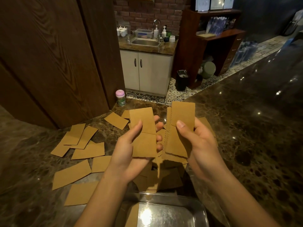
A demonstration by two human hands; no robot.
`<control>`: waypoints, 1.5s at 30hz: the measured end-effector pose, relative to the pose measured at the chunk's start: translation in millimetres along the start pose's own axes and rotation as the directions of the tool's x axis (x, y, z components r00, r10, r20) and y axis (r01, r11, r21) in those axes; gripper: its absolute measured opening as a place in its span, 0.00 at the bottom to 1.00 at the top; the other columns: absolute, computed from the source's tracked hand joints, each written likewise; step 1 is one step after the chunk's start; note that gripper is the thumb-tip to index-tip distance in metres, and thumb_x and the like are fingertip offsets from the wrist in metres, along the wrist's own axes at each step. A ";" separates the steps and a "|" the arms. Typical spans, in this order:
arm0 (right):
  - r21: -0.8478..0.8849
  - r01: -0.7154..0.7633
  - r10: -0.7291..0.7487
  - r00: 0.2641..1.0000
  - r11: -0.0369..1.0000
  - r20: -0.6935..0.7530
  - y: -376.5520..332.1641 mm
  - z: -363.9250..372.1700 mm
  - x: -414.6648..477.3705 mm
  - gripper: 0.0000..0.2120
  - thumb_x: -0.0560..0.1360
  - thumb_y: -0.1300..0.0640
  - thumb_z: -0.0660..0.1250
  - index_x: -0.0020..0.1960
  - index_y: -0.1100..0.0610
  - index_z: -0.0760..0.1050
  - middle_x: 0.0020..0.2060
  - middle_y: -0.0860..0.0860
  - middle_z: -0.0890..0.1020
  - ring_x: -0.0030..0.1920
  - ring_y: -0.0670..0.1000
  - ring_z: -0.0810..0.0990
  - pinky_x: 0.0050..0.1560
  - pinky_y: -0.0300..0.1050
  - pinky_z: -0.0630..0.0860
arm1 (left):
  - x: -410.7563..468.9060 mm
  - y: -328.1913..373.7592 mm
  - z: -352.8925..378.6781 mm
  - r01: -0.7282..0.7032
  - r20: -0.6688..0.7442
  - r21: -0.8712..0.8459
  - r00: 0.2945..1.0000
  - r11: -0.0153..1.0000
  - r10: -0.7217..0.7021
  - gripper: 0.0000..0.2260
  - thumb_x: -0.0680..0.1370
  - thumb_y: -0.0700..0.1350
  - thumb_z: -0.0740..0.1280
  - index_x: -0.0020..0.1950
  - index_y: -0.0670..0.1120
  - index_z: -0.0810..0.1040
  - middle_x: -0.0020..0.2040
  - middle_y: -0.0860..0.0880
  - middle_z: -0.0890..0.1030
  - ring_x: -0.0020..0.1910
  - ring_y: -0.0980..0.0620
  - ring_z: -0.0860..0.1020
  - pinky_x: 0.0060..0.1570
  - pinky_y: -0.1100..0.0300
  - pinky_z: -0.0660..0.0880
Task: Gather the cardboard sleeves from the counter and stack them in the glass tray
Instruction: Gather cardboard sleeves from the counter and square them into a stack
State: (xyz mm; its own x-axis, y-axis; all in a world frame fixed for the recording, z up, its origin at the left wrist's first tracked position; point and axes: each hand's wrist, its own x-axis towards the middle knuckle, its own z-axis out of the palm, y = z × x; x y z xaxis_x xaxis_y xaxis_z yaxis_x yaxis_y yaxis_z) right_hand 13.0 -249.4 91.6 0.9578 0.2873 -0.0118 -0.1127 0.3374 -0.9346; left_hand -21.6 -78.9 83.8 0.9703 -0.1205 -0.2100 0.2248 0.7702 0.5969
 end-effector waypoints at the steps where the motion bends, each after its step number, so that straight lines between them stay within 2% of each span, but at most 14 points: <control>1: 0.005 0.000 0.000 1.000 1.000 0.004 -1.8 1.9 -1.6 0.18 0.79 0.56 0.66 0.68 0.56 0.76 0.55 0.55 0.88 0.52 0.54 0.88 0.47 0.47 0.85 | 0.1 -1.2 1.6 -0.042 -0.049 0.066 0.998 0.997 0.045 0.21 0.84 0.51 0.57 0.72 0.41 0.76 0.56 0.43 0.85 0.46 0.46 0.82 0.51 0.51 0.77; 6: -0.040 0.016 -0.018 0.999 0.999 -0.038 5.7 12.0 -3.0 0.12 0.84 0.59 0.63 0.66 0.51 0.77 0.55 0.52 0.88 0.54 0.52 0.88 0.53 0.49 0.84 | -2.6 -11.6 11.8 -0.080 -0.163 0.396 0.974 0.915 0.156 0.14 0.84 0.52 0.61 0.62 0.48 0.82 0.53 0.46 0.88 0.52 0.48 0.87 0.47 0.54 0.83; 9: -0.213 0.011 -0.027 0.997 0.977 -0.075 24.2 25.7 -8.9 0.12 0.85 0.51 0.61 0.67 0.43 0.75 0.60 0.48 0.84 0.60 0.48 0.83 0.63 0.52 0.80 | -2.2 -24.5 15.4 -0.056 -0.116 0.544 0.983 0.837 0.142 0.18 0.81 0.58 0.61 0.62 0.50 0.82 0.54 0.52 0.88 0.57 0.53 0.84 0.56 0.55 0.79; 12: -0.597 0.074 -0.123 0.992 0.798 -0.041 41.0 34.3 -11.7 0.20 0.83 0.42 0.55 0.75 0.32 0.61 0.78 0.41 0.61 0.79 0.47 0.60 0.78 0.51 0.63 | -2.2 -32.1 13.4 -0.085 -0.071 0.620 0.984 0.780 0.163 0.18 0.81 0.60 0.60 0.54 0.48 0.82 0.43 0.59 0.86 0.49 0.62 0.83 0.50 0.66 0.76; 14: -0.708 0.135 -0.156 0.987 0.693 0.036 42.7 34.3 -10.2 0.26 0.85 0.42 0.54 0.78 0.29 0.48 0.80 0.33 0.46 0.82 0.41 0.46 0.80 0.50 0.55 | -1.7 -32.3 7.1 -0.065 -0.075 0.617 0.987 0.784 0.140 0.19 0.82 0.60 0.60 0.56 0.48 0.82 0.39 0.59 0.85 0.46 0.63 0.82 0.50 0.63 0.74; 16: -0.688 0.194 -0.143 0.981 0.699 0.131 40.8 26.0 -6.3 0.32 0.83 0.44 0.60 0.80 0.32 0.47 0.79 0.30 0.42 0.80 0.35 0.50 0.80 0.49 0.62 | 1.1 -28.1 2.1 -0.063 -0.106 0.576 0.983 0.815 0.151 0.18 0.83 0.59 0.59 0.68 0.53 0.77 0.43 0.58 0.87 0.47 0.62 0.84 0.52 0.59 0.76; 19: -0.714 0.270 0.023 0.928 0.646 0.371 27.6 6.4 1.0 0.37 0.74 0.43 0.76 0.76 0.35 0.60 0.80 0.29 0.42 0.76 0.31 0.58 0.71 0.41 0.70 | 8.2 -16.8 -5.9 -0.038 -0.125 0.435 0.987 0.900 0.102 0.18 0.81 0.65 0.56 0.71 0.70 0.69 0.50 0.46 0.87 0.46 0.45 0.85 0.46 0.47 0.82; 22: -0.805 0.435 0.095 0.855 0.403 0.509 26.3 -10.1 13.1 0.40 0.64 0.34 0.81 0.70 0.35 0.64 0.81 0.33 0.46 0.81 0.45 0.56 0.78 0.49 0.63 | 14.3 -11.8 -11.9 0.021 -0.107 0.267 0.994 0.964 0.008 0.18 0.82 0.65 0.55 0.66 0.61 0.76 0.46 0.40 0.83 0.33 0.42 0.80 0.33 0.52 0.80; 27: -0.773 0.470 -0.060 0.867 0.426 0.495 46.4 -20.4 26.9 0.38 0.61 0.38 0.84 0.64 0.45 0.71 0.80 0.44 0.59 0.69 0.44 0.72 0.63 0.35 0.78 | 24.6 -21.3 -24.6 0.034 -0.048 0.199 0.999 0.979 -0.025 0.17 0.84 0.59 0.54 0.67 0.61 0.77 0.59 0.41 0.85 0.51 0.37 0.84 0.54 0.37 0.79; 30: -0.808 0.431 0.026 0.877 0.403 0.481 54.4 -25.1 36.0 0.38 0.61 0.31 0.79 0.66 0.40 0.71 0.80 0.41 0.59 0.70 0.43 0.72 0.68 0.40 0.72 | 33.5 -24.2 -33.0 0.061 -0.120 0.139 0.992 0.988 -0.044 0.16 0.85 0.58 0.55 0.68 0.60 0.77 0.50 0.40 0.84 0.38 0.41 0.80 0.37 0.50 0.78; 33: -0.840 0.242 0.029 0.956 0.486 0.292 63.9 -31.9 60.2 0.32 0.68 0.29 0.71 0.69 0.38 0.74 0.77 0.38 0.69 0.72 0.41 0.70 0.73 0.50 0.69 | 42.0 -21.6 -45.0 0.071 -0.230 0.204 0.973 0.976 -0.023 0.17 0.84 0.60 0.54 0.67 0.58 0.76 0.50 0.38 0.83 0.35 0.43 0.80 0.35 0.53 0.75; 36: -0.937 0.047 -0.041 0.999 0.345 0.035 76.2 -57.1 100.9 0.27 0.79 0.42 0.70 0.75 0.49 0.72 0.72 0.49 0.77 0.71 0.48 0.73 0.73 0.54 0.71 | 50.7 -20.4 -57.0 0.108 -0.312 0.588 0.944 0.802 0.102 0.12 0.84 0.60 0.57 0.65 0.62 0.73 0.53 0.39 0.85 0.36 0.45 0.81 0.35 0.52 0.76; 41: -0.961 -0.263 0.159 0.956 0.084 -0.248 101.0 -84.0 140.5 0.33 0.74 0.37 0.74 0.70 0.56 0.73 0.66 0.57 0.80 0.66 0.60 0.77 0.64 0.54 0.75 | 89.2 -26.5 -83.7 0.156 -0.179 0.982 0.950 0.109 0.254 0.30 0.79 0.53 0.70 0.77 0.63 0.60 0.65 0.53 0.78 0.60 0.47 0.79 0.60 0.47 0.76; 45: -0.919 -0.393 0.311 0.877 0.022 -0.367 105.8 -71.9 146.8 0.40 0.69 0.30 0.73 0.68 0.59 0.73 0.65 0.57 0.79 0.66 0.61 0.78 0.62 0.52 0.78 | 134.3 -36.4 -87.0 0.242 -0.230 0.970 0.947 -0.030 0.222 0.34 0.78 0.45 0.70 0.80 0.57 0.58 0.72 0.43 0.76 0.69 0.37 0.73 0.66 0.45 0.74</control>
State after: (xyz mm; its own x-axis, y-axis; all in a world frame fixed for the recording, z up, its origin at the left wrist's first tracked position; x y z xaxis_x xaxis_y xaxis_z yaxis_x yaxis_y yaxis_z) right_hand 160.6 -236.0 -34.5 0.9016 0.0279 -0.4316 -0.1354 -0.9296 -0.3429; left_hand 92.7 -68.7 -33.5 0.9486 0.2011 -0.2443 0.3155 -0.6596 0.6822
